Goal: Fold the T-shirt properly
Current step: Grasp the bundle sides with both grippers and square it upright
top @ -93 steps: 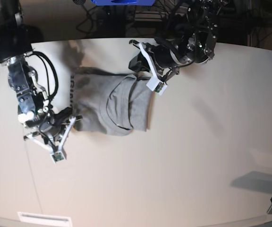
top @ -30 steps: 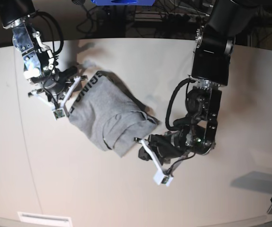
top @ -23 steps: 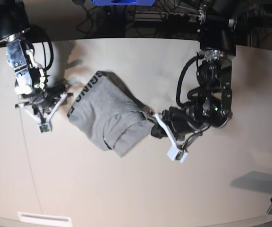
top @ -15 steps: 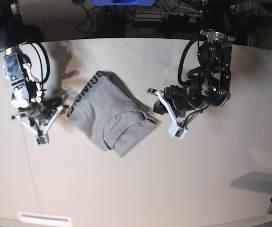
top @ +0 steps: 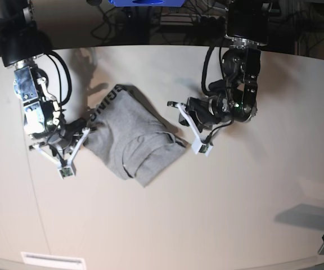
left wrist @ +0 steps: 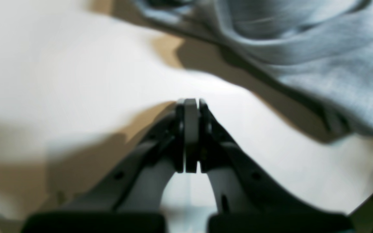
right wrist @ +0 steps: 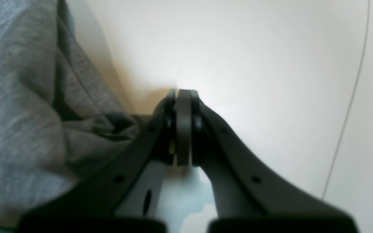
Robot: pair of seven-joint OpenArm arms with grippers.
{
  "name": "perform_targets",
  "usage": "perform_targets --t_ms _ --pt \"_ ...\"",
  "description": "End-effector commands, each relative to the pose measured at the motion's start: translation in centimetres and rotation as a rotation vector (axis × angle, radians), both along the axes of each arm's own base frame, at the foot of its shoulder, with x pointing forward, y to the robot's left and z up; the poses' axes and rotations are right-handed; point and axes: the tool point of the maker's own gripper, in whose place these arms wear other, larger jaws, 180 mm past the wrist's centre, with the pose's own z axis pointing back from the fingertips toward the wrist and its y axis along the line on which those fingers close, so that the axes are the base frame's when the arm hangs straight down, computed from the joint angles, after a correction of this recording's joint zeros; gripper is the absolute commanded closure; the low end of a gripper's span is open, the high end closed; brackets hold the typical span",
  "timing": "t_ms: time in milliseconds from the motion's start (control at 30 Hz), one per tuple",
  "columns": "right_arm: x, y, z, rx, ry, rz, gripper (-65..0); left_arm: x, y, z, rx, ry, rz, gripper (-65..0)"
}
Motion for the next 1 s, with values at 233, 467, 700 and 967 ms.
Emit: perform_targets --t_ms 233,467,700,967 --pt "-0.6 2.1 -0.2 0.012 -0.007 0.056 0.0 3.5 -1.2 -1.0 0.02 -0.031 0.034 0.0" --pt "-3.7 2.1 -2.7 0.017 0.065 0.053 0.0 6.2 -2.8 -0.6 0.01 -0.046 0.016 0.0" --pt "-7.1 2.0 -5.1 0.02 0.141 0.049 0.0 9.0 -5.8 -0.4 0.029 -0.079 -0.07 0.0" --pt "-10.0 3.0 -5.8 0.052 0.148 0.063 0.0 11.9 -7.8 -0.4 0.02 -0.106 -0.083 0.0"
